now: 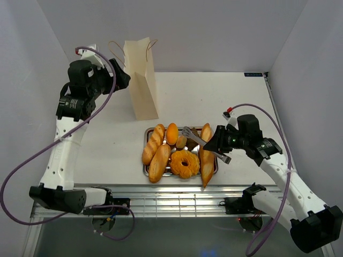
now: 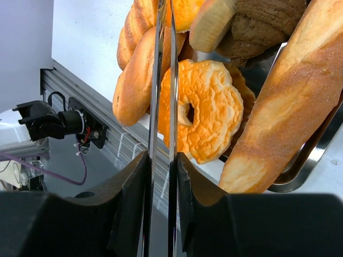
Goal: Place the fake bread into the paper bag
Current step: Move the paper bag to the center of the board.
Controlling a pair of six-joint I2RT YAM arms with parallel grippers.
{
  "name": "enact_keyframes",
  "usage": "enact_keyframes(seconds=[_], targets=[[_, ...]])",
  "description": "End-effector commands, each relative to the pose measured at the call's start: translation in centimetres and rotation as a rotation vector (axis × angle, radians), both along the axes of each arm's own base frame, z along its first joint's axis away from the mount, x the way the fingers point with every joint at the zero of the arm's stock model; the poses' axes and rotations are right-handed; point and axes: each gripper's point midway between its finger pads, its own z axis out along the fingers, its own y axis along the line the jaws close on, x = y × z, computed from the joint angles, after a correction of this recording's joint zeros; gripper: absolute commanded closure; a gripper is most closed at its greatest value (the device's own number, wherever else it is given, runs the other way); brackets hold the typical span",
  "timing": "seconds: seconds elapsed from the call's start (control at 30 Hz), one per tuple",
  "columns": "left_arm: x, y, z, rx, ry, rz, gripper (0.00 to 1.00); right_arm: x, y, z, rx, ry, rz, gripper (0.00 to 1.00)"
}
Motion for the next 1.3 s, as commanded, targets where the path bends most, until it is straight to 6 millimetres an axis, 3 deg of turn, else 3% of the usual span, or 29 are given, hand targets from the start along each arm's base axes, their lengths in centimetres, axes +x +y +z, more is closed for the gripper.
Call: enact_keyframes(seconds=[0.0, 0.07, 0.1, 0.17, 0.2, 0.33, 0.5, 0.6, 0.67, 0.77, 0.9, 0.93, 1.03, 1.1, 1.2, 1.27], targets=[[2.4, 1.1, -0.1, 0.066, 0.024, 0.032, 0.03, -0.2, 0.2, 3.7, 0.042, -0.088, 0.032, 0.67], [3.9, 1.3, 0.4, 0.064, 0.023, 0.041, 0.04, -0.6, 0.0, 4.7, 0.045, -0.104, 0.033, 0.67], [5.3, 1.5, -0.8, 0.066, 0.055, 0.045, 0.04, -0.7, 0.0, 5.0, 0.045, -0.107, 0.036, 0.67], [6.7, 1.9, -0.7, 0.067, 0.048, 0.055, 0.05, -1.0, -0.2, 5.4, 0.032, -0.109, 0.042, 0.67], [7.9, 2.0, -2.0, 0.069, 0.077, 0.056, 0.06, -1.2, -0.3, 5.6, 0.028, -0.112, 0.047, 0.67], [11.0, 2.8, -3.0, 0.054, 0.085, 0.068, 0.09, -1.8, -0.7, 5.9, 0.007, -0.112, 0.059, 0.67], [12.8, 2.5, -2.6, 0.024, 0.010, 0.035, 0.10, -3.0, -1.5, 5.4, -0.022, -0.095, 0.053, 0.67], [13.5, 2.0, -1.4, -0.007, -0.055, 0.009, 0.11, -3.3, -2.7, 4.6, -0.077, -0.083, 0.012, 0.66], [14.0, 1.8, -2.0, -0.022, -0.041, 0.004, 0.12, -2.9, -4.0, 3.8, -0.150, -0.079, -0.046, 0.66], [14.6, 1.8, -2.8, -0.034, -0.024, 0.006, 0.22, -2.9, -6.2, 2.5, -0.268, -0.042, -0.124, 0.66], [14.9, 2.0, -3.8, -0.035, -0.018, 0.007, 0.48, -3.2, -6.7, 2.4, -0.286, -0.014, -0.153, 0.67], [15.0, 2.2, -3.9, -0.035, -0.015, 0.011, 0.61, -3.2, -6.8, 2.9, -0.281, -0.014, -0.174, 0.67], [15.2, 2.5, -4.5, -0.043, -0.005, 0.008, 0.72, -3.2, -7.2, 3.4, -0.292, -0.003, -0.205, 0.66], [15.3, 2.5, -4.5, -0.050, -0.005, -0.003, 0.74, -3.2, -7.5, 3.2, -0.314, 0.015, -0.215, 0.65], [15.4, 2.6, -4.8, -0.061, 0.002, -0.008, 0.97, -3.5, -7.8, 2.4, -0.332, 0.047, -0.227, 0.63], [15.2, 2.4, -4.9, -0.075, 0.006, -0.018, 1.00, -3.6, -7.9, 1.7, -0.338, 0.070, -0.231, 0.62]])
